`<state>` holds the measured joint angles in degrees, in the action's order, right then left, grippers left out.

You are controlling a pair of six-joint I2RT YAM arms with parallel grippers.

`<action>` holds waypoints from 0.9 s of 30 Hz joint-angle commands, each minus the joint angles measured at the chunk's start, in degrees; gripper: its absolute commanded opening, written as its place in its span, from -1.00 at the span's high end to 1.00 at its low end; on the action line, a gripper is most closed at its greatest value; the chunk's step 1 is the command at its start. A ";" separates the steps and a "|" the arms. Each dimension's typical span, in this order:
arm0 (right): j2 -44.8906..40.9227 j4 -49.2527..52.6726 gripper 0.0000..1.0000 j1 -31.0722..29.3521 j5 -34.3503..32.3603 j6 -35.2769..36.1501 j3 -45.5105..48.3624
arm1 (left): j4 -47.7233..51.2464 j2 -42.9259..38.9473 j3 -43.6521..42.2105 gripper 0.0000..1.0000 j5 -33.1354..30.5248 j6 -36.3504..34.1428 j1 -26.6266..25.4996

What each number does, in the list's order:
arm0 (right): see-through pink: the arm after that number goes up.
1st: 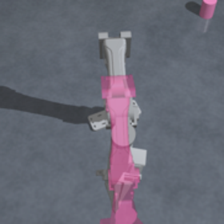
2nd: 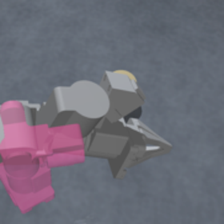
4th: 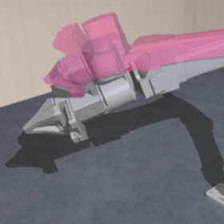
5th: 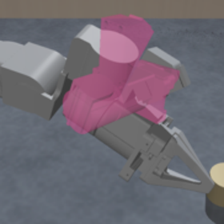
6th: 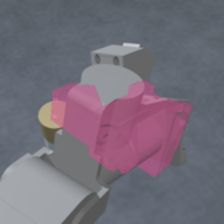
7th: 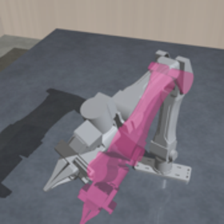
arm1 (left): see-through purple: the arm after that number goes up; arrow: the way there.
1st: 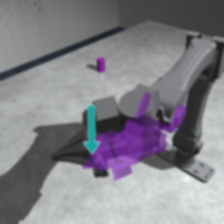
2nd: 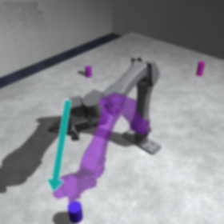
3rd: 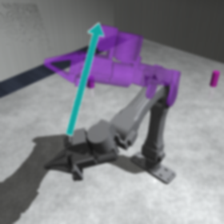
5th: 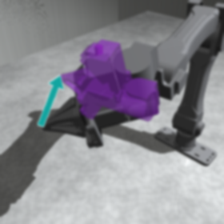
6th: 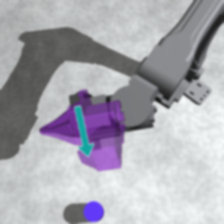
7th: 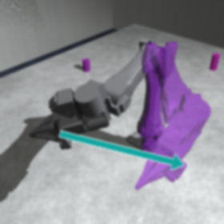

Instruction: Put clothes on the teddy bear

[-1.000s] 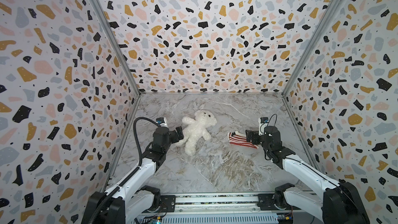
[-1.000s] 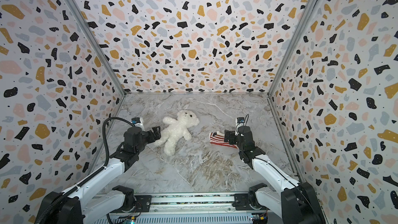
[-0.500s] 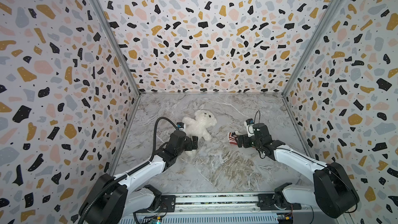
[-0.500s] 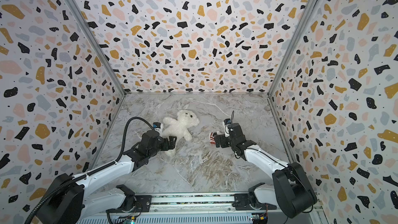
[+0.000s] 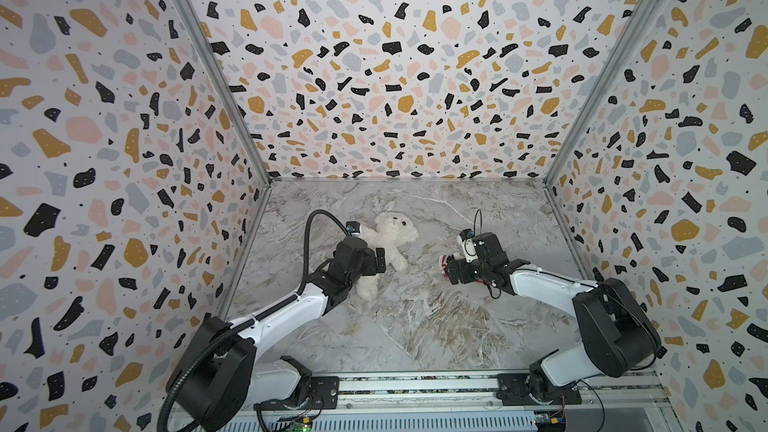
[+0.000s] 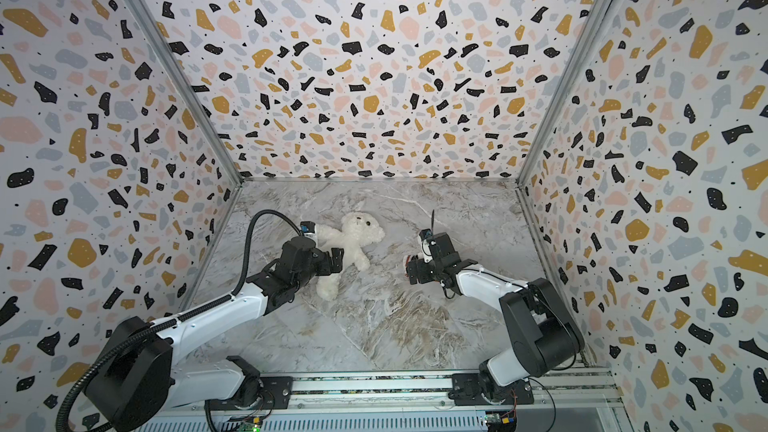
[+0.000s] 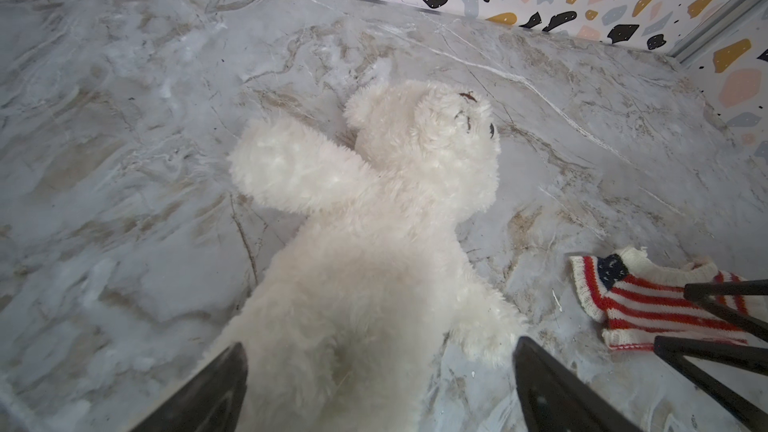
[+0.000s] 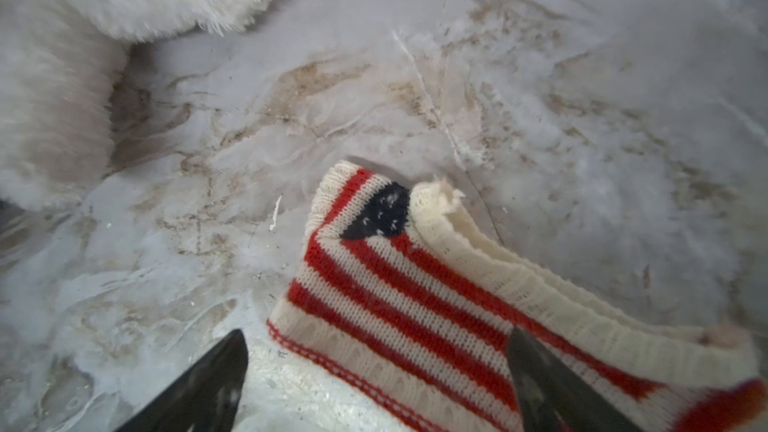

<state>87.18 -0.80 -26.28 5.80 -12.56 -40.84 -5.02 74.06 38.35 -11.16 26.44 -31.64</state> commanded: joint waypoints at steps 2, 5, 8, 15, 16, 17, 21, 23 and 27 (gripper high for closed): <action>2.90 -0.87 -0.94 0.15 0.22 0.64 -2.69 | -1.68 3.42 3.70 -1.00 1.93 -1.06 -0.40; 5.10 -2.38 -0.93 1.17 3.37 -0.10 -2.86 | -2.62 4.07 4.79 -1.00 2.63 -0.40 -0.36; 6.12 -4.89 -0.93 1.37 5.98 -1.50 -2.02 | -3.26 3.72 4.60 -1.00 2.58 0.26 -0.38; 9.03 -9.03 -0.94 1.83 9.61 -3.47 -0.26 | -5.20 1.75 2.01 -1.00 3.57 2.09 -0.35; 9.31 -9.49 -0.95 1.85 10.07 -3.69 0.00 | -5.05 1.36 1.87 -1.00 3.43 2.13 -0.35; 9.42 -9.98 -0.95 1.94 10.44 -3.87 0.24 | -4.84 1.11 1.79 -1.00 3.21 2.11 -0.35; 9.82 -10.99 -0.95 2.03 11.08 -4.62 0.96 | -4.40 -0.12 1.34 -1.00 2.55 2.11 -0.35; 9.85 -11.03 -0.95 2.03 11.24 -4.74 1.24 | -4.43 -0.43 1.05 -1.00 2.22 2.04 -0.35; 9.36 -11.20 -0.95 1.94 11.32 -5.14 2.14 | -4.31 -0.46 0.86 -1.00 2.19 1.78 -0.35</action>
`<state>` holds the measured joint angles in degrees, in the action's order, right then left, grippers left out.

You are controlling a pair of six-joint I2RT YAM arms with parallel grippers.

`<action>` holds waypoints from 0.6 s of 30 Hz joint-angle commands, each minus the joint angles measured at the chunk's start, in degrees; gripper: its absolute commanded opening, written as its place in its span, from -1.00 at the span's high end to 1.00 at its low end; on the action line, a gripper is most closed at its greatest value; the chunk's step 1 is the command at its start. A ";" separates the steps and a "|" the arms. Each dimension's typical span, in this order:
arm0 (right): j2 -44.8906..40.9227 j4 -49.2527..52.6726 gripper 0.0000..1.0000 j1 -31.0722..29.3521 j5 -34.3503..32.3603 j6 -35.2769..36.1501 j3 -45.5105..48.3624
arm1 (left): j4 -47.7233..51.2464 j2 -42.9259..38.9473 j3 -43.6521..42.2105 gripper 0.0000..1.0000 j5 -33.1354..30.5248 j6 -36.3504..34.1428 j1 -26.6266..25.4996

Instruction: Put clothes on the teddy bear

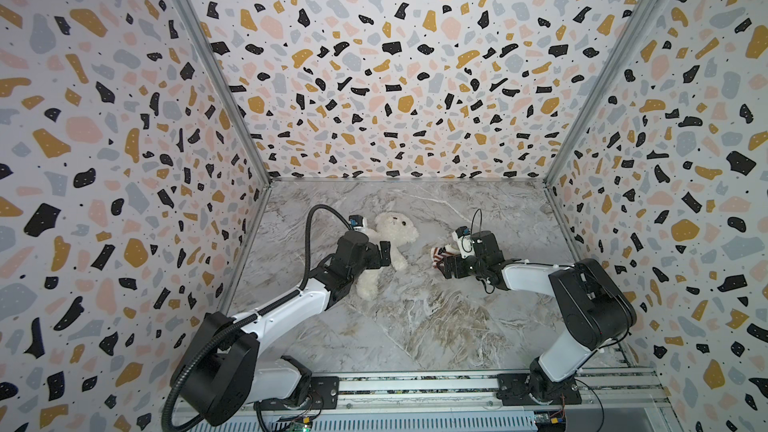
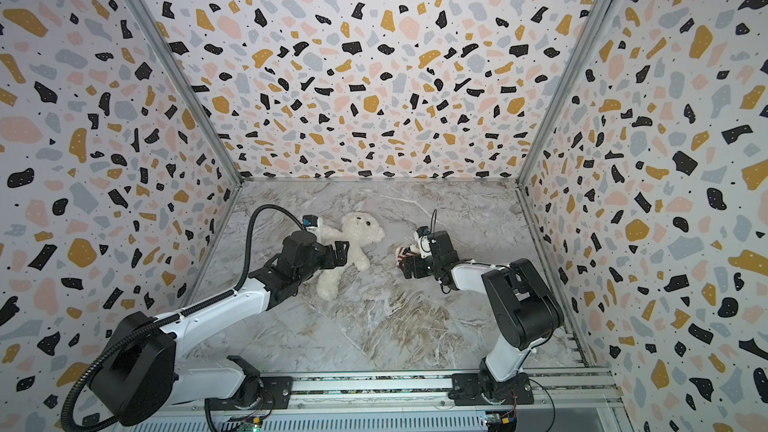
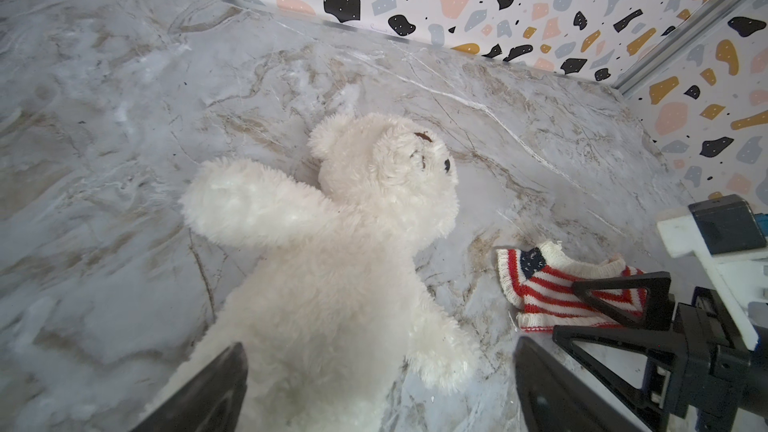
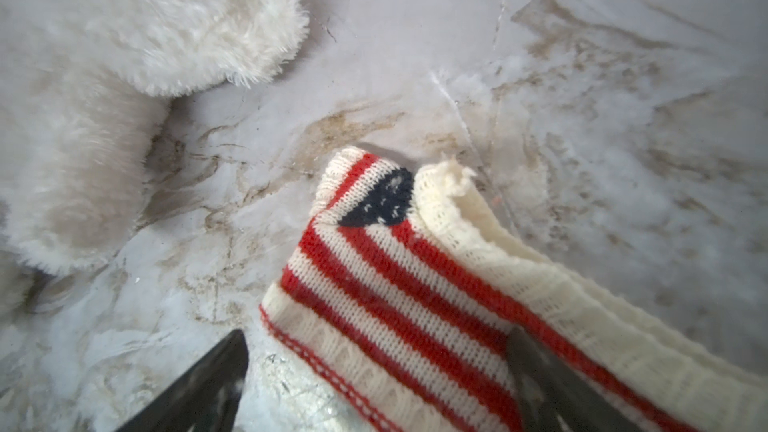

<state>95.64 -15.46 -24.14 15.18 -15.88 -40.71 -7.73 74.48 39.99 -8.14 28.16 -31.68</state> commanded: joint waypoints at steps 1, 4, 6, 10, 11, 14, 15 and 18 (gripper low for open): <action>0.71 3.31 -0.95 -0.20 1.99 -2.04 2.42 | -1.55 -0.91 -0.86 -1.00 -0.91 -0.06 -0.31; 0.61 3.38 -0.95 -0.23 2.15 -2.31 2.91 | -1.50 -1.67 -1.39 -1.00 -1.75 -0.30 -0.23; 0.83 3.44 -0.96 -0.42 2.25 -2.48 3.00 | -1.41 -2.13 -1.88 -1.00 -2.48 -0.42 -0.24; 0.94 3.12 -0.95 -1.78 2.23 -3.36 3.51 | -1.25 -2.50 -2.12 -1.00 -2.84 -0.91 -0.27; 0.84 3.02 -0.95 -2.33 2.15 -3.85 3.66 | -1.26 -2.43 -2.19 -1.00 -2.84 -0.98 -0.14; 0.33 2.17 -0.95 -3.98 1.94 -5.21 4.06 | -1.32 -2.26 -2.22 -1.00 -2.54 -1.09 -0.18; 0.13 2.00 -0.95 -4.68 1.85 -5.70 4.14 | -1.49 -2.15 -2.32 -1.00 -2.49 -1.01 -0.14; -0.99 1.31 -0.95 -6.41 0.88 -7.07 4.41 | -2.03 -1.99 -2.46 -1.00 -2.10 -0.83 -0.13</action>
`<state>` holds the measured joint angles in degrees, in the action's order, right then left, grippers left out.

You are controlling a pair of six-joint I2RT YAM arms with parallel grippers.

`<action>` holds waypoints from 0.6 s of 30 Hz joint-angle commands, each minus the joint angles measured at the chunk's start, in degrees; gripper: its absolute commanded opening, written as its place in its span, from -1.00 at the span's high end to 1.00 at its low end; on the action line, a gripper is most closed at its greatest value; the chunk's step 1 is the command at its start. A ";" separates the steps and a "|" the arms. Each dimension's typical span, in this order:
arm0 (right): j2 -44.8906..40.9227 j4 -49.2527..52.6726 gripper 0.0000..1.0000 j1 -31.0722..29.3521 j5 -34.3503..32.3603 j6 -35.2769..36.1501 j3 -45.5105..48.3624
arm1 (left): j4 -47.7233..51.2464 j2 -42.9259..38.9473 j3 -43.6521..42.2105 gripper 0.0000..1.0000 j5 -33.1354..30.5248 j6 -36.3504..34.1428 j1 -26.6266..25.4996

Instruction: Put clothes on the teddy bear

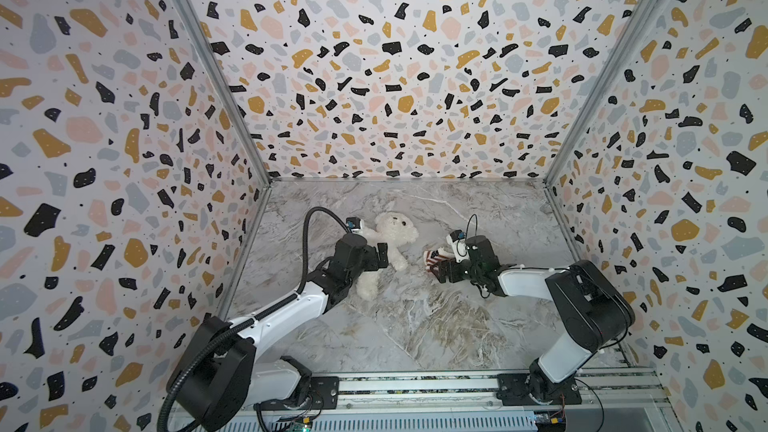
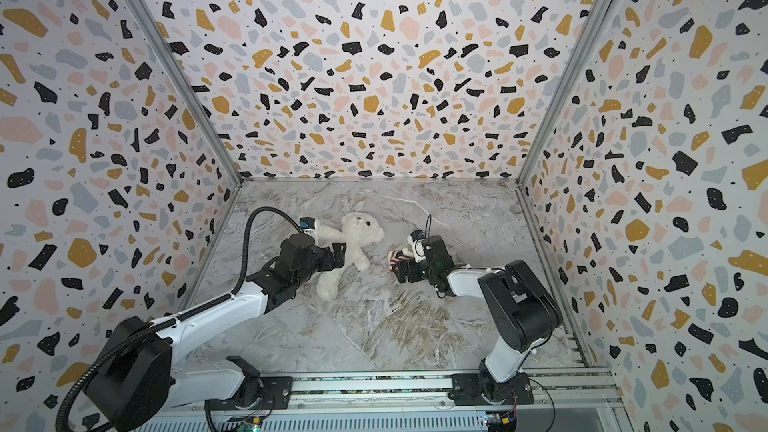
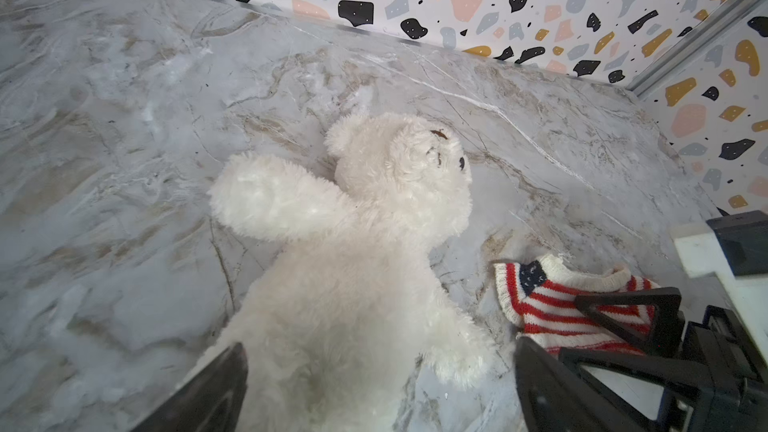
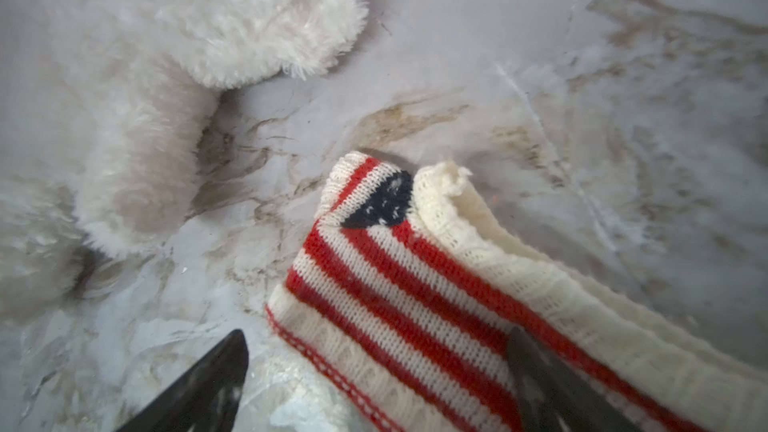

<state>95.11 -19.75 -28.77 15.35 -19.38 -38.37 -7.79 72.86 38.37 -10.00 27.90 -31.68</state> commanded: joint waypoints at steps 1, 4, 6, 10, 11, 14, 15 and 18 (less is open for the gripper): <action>-0.78 5.27 -0.96 -2.40 0.20 -3.94 2.06 | -2.11 -0.28 -0.88 -1.00 -0.03 -0.49 -0.14; -1.04 4.43 -0.96 -3.29 -0.02 -4.61 1.94 | -2.08 -0.10 -0.87 -1.00 0.57 -0.15 -0.16; -1.51 4.29 -0.96 -3.39 -0.05 -4.70 1.87 | -1.51 -0.26 -0.79 -1.00 1.23 -0.12 -0.13; -3.92 4.60 -0.96 -3.30 -0.80 -4.21 2.16 | -0.37 -0.87 -0.95 -1.00 1.74 -0.21 -0.15; -4.39 4.82 -0.96 -3.22 -0.85 -3.99 2.09 | 0.04 -1.03 -0.87 -1.00 1.75 -0.37 -0.13; -5.67 5.75 -0.97 -3.08 -0.76 -3.23 1.49 | 1.14 -0.97 -0.39 -1.00 2.00 -0.78 -0.21; -6.14 6.13 -0.97 -2.98 -0.75 -2.99 1.25 | 1.71 -0.88 -0.04 -1.00 2.13 -1.05 -0.22; -7.94 6.93 -0.97 -2.33 -0.50 -2.43 1.19 | 3.25 -0.79 1.59 -1.00 2.44 -1.92 -0.23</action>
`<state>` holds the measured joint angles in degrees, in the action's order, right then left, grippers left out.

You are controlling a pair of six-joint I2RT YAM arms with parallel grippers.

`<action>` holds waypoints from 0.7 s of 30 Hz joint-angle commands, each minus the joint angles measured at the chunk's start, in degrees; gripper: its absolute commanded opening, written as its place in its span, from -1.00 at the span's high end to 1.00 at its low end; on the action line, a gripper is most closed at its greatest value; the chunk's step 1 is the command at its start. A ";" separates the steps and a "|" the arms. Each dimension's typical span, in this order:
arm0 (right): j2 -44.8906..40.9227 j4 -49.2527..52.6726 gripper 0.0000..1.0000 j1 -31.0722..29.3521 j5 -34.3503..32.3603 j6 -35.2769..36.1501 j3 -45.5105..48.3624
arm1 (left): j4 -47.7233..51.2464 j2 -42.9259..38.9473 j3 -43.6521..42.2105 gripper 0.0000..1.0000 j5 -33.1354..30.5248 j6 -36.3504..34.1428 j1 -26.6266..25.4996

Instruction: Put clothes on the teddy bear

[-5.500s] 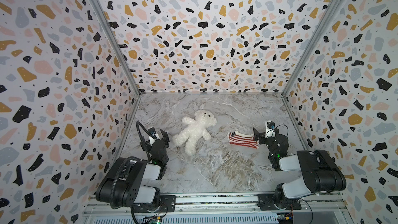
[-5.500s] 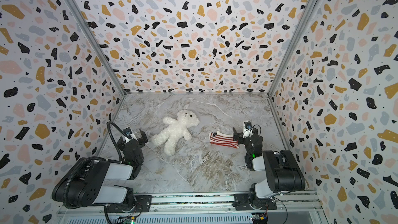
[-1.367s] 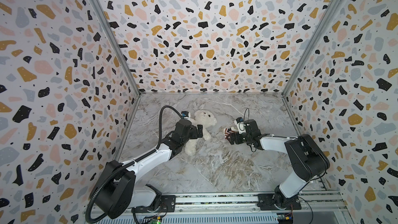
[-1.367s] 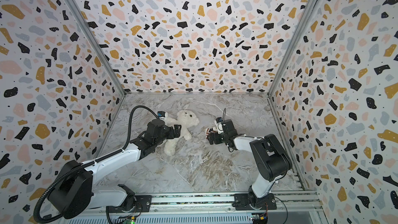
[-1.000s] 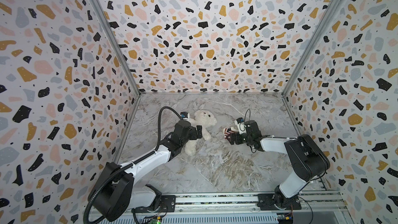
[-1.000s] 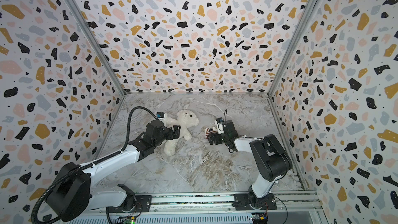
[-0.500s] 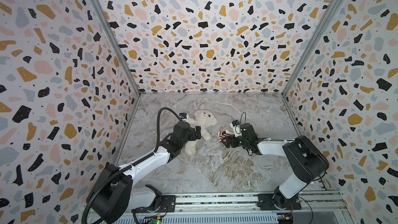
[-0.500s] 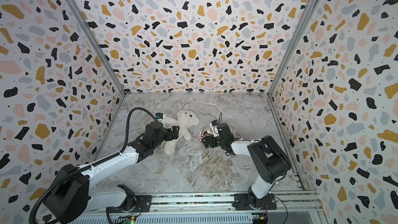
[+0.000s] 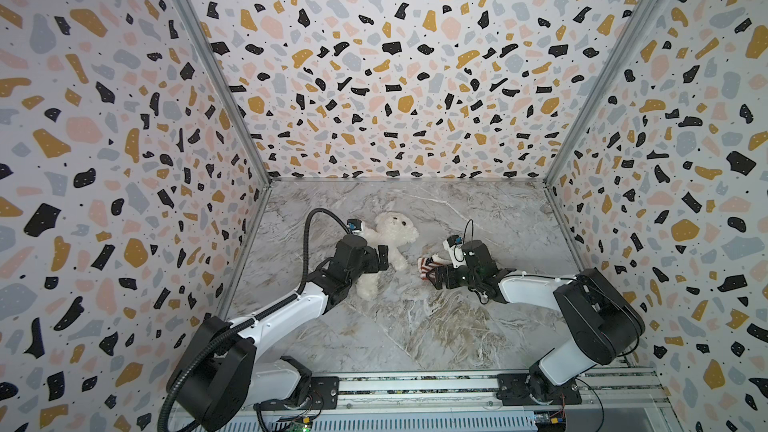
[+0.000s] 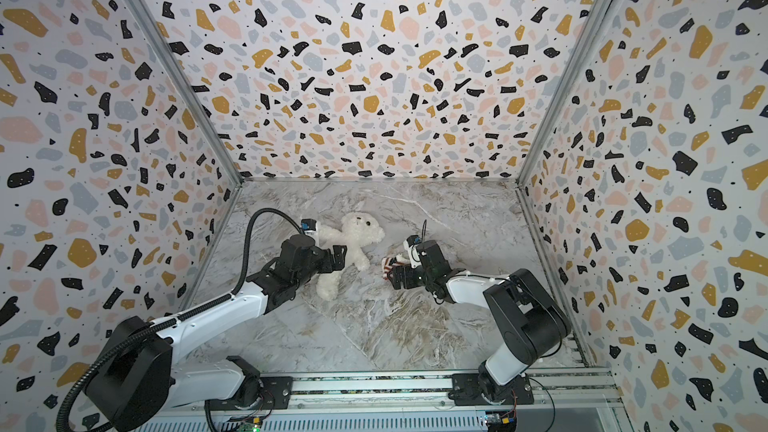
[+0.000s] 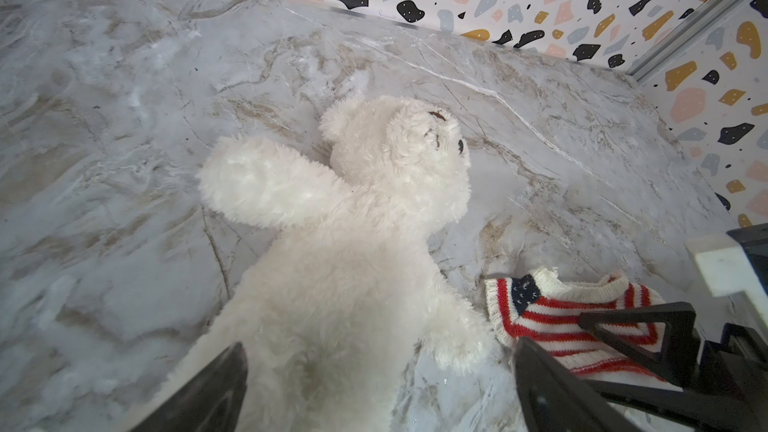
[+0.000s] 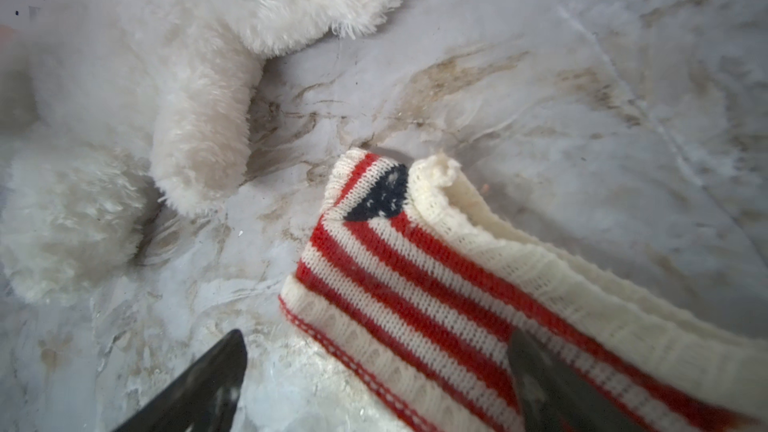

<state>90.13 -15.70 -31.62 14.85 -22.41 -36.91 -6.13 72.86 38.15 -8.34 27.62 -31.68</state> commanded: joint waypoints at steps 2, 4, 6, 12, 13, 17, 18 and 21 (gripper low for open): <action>-4.42 3.72 -0.97 1.28 0.24 1.05 -0.14 | 2.16 -0.51 3.15 -1.00 0.48 -2.20 -0.23; -6.17 4.62 -0.97 2.24 0.69 1.53 0.08 | 2.88 0.94 5.62 -1.00 0.33 -3.10 -0.23; -7.61 5.52 -0.98 2.78 0.80 1.98 0.17 | 3.98 3.31 8.57 -1.00 0.47 -3.91 -0.22; -10.35 6.47 -0.98 3.49 0.67 1.94 1.02 | 5.81 12.03 15.51 -1.00 -1.51 -6.09 -0.28; -10.58 6.47 -0.98 3.49 0.56 1.94 1.17 | 6.11 13.32 16.27 -1.00 -1.95 -6.38 -0.23; -11.70 6.48 -0.98 3.84 0.63 1.96 1.72 | 6.80 18.00 17.98 -1.00 -3.20 -7.17 -0.22; -11.83 6.46 -0.98 3.84 0.70 1.99 1.75 | 7.07 19.13 18.26 -1.00 -3.58 -7.27 -0.22; -12.08 6.43 -0.98 3.93 0.72 2.19 1.75 | 7.19 21.52 18.02 -1.00 -4.31 -7.16 -0.22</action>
<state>79.79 -10.48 -27.97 15.27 -21.12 -35.20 -0.05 93.08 55.13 -10.83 21.65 -31.68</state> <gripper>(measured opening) 0.989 0.999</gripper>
